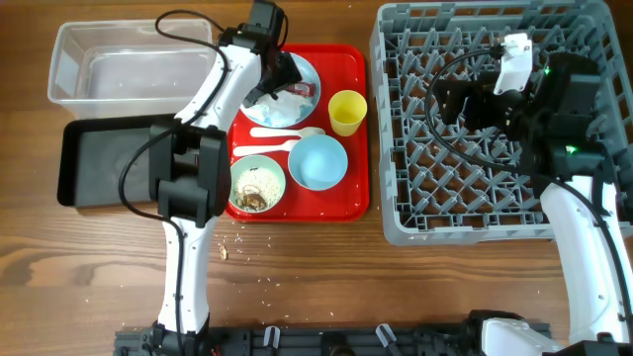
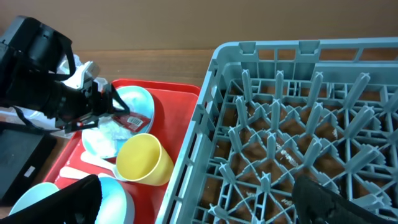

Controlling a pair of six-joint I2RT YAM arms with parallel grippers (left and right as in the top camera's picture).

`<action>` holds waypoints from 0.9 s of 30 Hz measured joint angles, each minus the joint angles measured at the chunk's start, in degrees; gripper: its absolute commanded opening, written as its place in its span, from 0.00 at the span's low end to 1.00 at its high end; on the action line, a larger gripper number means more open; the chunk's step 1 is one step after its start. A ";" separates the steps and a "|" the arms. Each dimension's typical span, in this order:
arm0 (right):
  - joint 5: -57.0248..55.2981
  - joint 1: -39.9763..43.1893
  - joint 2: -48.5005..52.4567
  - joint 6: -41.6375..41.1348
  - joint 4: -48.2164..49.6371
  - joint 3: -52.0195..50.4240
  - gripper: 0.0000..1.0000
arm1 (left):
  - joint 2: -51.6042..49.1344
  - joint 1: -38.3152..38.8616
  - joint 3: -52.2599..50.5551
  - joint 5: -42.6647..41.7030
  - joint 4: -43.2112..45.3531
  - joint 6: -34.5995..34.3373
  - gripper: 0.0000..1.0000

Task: Sort waste into correct bins and load items into the dishwasher rack
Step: 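Grasp the tissue and red wrapper from the blue plate with left gripper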

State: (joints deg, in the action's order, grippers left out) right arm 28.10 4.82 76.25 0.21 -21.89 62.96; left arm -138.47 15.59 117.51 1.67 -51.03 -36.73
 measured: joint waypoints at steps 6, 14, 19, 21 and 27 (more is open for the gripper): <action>0.00 0.00 0.00 0.00 0.00 0.00 1.00 | -1.22 -0.22 0.24 1.49 -0.66 -0.92 0.04; 0.00 0.00 0.00 0.00 0.07 0.00 1.00 | 6.86 -5.35 7.15 1.99 -4.94 2.62 0.04; 0.00 0.00 0.00 0.00 0.09 0.00 1.00 | 12.96 -23.23 9.35 4.59 -6.05 2.95 0.29; 0.02 0.00 0.00 0.00 0.13 0.00 1.00 | 11.10 -25.35 8.79 4.74 -4.83 2.60 0.70; 0.00 0.00 0.00 0.00 0.24 0.00 1.00 | 4.02 -25.46 6.75 3.19 -0.35 3.43 0.93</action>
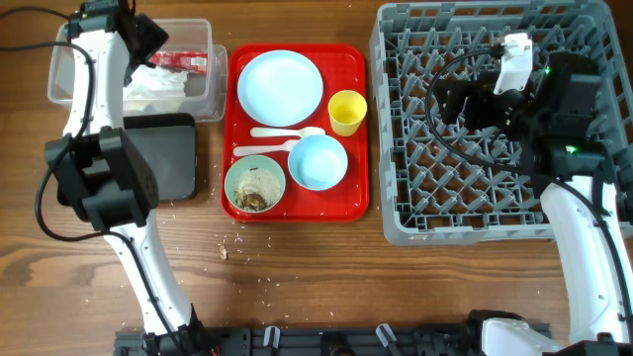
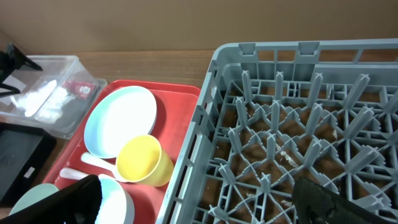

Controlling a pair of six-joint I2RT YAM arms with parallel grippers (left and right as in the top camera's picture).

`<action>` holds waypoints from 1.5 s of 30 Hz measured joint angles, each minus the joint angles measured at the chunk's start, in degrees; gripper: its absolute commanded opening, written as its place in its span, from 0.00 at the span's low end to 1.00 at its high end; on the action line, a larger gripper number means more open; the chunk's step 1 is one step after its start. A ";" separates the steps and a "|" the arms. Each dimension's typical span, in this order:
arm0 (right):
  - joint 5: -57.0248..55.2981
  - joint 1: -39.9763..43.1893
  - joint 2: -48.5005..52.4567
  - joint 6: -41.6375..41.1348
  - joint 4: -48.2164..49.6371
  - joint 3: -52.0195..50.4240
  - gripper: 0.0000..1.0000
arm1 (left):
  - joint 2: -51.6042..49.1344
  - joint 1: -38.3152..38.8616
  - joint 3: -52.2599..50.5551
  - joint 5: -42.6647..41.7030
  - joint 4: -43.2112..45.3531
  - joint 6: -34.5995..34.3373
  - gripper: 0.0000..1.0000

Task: Sort waste into correct bins and load items into the dishwasher rack
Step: 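Grasp the tissue and red wrapper from the blue plate with left gripper, then drop the tissue and wrapper into the clear plastic bin, then grasp the yellow cup with left gripper and lift it toward the right gripper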

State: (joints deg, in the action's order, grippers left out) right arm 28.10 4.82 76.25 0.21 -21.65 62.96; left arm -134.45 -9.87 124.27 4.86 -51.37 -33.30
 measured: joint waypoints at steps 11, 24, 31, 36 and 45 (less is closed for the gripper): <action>0.00 0.00 0.00 0.00 0.52 0.00 1.00 | 5.57 12.46 0.17 -23.12 -7.10 28.37 0.94; 0.00 0.00 0.00 -0.02 -1.81 0.00 1.00 | 0.20 33.92 0.17 -25.49 -9.99 48.06 0.83; 0.00 0.00 0.00 -0.42 -2.38 0.00 1.00 | -2.34 33.88 0.17 -23.67 -7.52 46.31 0.57; 0.00 0.00 0.00 -1.09 -2.62 0.00 1.00 | -5.44 33.88 0.15 -22.97 -6.49 44.02 0.04; 4.57 0.00 0.24 -6.10 0.72 0.00 1.00 | -4.39 30.82 0.17 -34.25 -5.53 38.05 0.04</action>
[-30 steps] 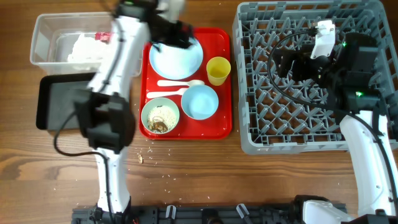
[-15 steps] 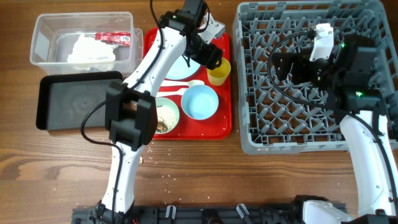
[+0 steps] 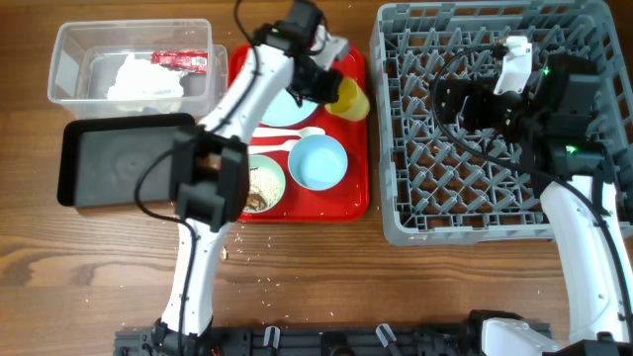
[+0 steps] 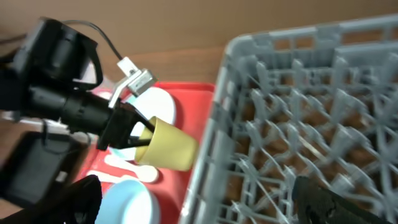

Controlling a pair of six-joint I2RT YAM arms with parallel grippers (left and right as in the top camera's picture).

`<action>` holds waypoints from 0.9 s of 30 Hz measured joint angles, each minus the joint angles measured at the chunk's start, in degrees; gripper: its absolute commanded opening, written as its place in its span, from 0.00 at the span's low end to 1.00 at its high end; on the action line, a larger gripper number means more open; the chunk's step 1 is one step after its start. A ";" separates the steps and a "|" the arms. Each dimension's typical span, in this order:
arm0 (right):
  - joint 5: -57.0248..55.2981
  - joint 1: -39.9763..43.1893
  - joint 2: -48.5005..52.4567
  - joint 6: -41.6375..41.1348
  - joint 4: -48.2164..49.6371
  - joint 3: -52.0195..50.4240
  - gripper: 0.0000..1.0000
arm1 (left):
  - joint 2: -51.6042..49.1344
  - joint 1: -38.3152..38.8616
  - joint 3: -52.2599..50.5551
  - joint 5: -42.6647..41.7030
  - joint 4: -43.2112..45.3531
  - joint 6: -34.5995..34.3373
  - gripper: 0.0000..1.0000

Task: Sort waste into correct bins and load items into the dishwasher rack
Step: 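Grasp the yellow cup with left gripper and lift it toward the right gripper, then take the yellow cup from the left gripper with the right gripper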

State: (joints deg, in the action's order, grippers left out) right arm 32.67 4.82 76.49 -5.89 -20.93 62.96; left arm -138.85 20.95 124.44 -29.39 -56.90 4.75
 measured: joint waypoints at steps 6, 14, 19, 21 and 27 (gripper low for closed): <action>16.68 -2.82 7.56 -2.80 13.68 0.24 1.00 | 5.25 -12.24 0.24 -36.98 2.16 -1.46 0.04; 32.94 -9.38 18.12 -15.74 46.58 0.52 1.00 | 5.33 -10.08 0.24 -57.70 -1.07 -2.34 0.04; 32.87 -11.91 19.30 -18.69 48.02 0.52 0.93 | 5.33 -6.67 0.24 -59.04 -1.16 -5.79 0.04; 32.83 -11.89 19.30 -19.45 48.11 0.52 0.77 | 5.33 -5.20 0.24 -59.06 -1.18 -7.15 0.04; 32.79 -11.89 19.32 -20.22 49.42 0.52 0.67 | 5.33 -4.20 0.24 -59.54 -1.14 -7.69 0.11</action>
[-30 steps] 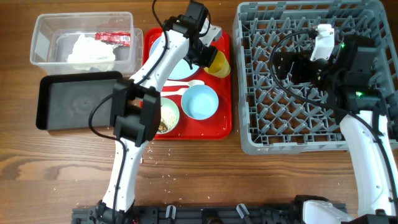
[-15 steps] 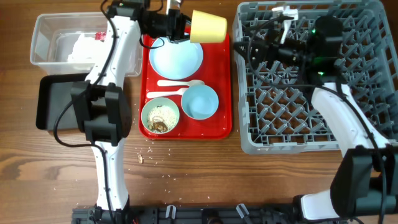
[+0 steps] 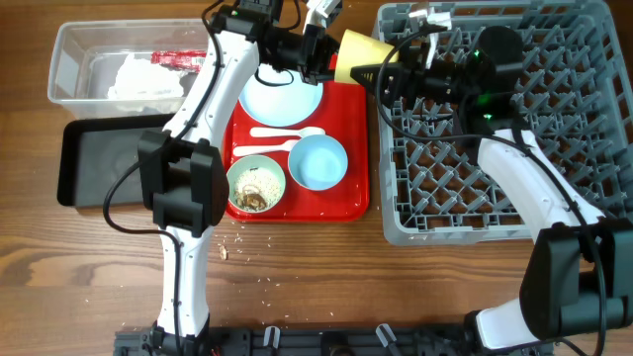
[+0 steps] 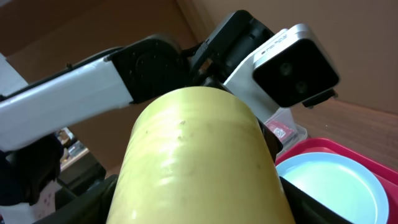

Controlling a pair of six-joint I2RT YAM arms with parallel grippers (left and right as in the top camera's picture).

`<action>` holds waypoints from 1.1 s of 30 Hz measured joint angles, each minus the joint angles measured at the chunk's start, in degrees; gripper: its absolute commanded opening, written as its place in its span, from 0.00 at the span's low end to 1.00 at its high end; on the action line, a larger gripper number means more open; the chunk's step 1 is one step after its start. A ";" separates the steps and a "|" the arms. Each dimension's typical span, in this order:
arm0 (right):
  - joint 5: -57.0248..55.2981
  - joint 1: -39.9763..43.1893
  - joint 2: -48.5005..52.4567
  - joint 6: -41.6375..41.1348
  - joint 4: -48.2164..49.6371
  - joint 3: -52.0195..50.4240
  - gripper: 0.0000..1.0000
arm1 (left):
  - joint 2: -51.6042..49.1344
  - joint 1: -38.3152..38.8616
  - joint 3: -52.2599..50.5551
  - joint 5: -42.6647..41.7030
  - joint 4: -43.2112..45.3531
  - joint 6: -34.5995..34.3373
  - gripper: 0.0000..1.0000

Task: Sort waste into correct bins and load items into the dishwasher rack
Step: 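Take the yellow cup from the left gripper with the right gripper, then lower the yellow cup into the dish rack and release with right gripper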

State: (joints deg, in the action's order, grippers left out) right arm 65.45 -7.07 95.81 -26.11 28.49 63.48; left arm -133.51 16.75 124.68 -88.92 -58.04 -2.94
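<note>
A yellow cup (image 3: 354,45) lies on its side in the air, over the gap between the red tray (image 3: 351,198) and the grey dishwasher rack (image 3: 465,235). My left gripper (image 3: 324,47) grips its left end. From the rack side my right gripper (image 3: 368,67) reaches it. The right wrist view is filled by the cup (image 4: 199,162), with a dark finger (image 4: 106,202) pressed against each flank. On the tray lie a pale plate (image 3: 282,99), a blue bowl (image 3: 316,161), a green bowl (image 3: 256,185) with scraps and two white spoons (image 3: 282,132).
At the back left a clear bin (image 3: 74,44) holds a crumpled napkin and a red wrapper. A black bin (image 3: 99,163) stands in front of it. Crumbs dot the wood near the tray's front edge. Both arms cross above the tray's back edge.
The left gripper has brought the yellow cup up and to the right, off the tray. The right arm has swung from over the rack to the cup, its fingers now closed against its sides.
First my left gripper was on the napkin and wrapper lying on the plate. Then it was over the clear bin with that waste inside and the plate bare. Later it gripped the yellow cup at the tray's back. Now both grippers hold the cup beside the rack.
</note>
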 measured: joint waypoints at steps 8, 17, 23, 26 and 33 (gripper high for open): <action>0.96 5.22 0.00 -3.19 1.05 0.00 0.48 | 0.00 -0.98 0.02 0.85 0.37 -0.85 0.56; -20.41 10.29 -1.36 2.75 -36.30 0.83 0.54 | 0.00 -13.53 0.04 19.65 6.49 -1.42 0.61; -53.35 -4.39 -8.72 7.87 -67.71 10.56 0.58 | 0.00 -12.37 0.02 53.92 6.49 -4.72 0.65; -60.04 -8.26 -9.38 6.71 -79.49 13.75 0.58 | 0.00 -11.32 0.02 61.79 6.43 -4.94 0.67; -62.93 -9.01 -9.35 1.46 -101.37 13.90 0.59 | 0.00 -10.49 0.02 70.16 5.95 -5.14 0.68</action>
State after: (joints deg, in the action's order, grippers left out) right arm 2.52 -16.08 86.46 -24.64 -72.88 77.38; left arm -133.51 6.26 124.70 -18.76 -52.10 -8.08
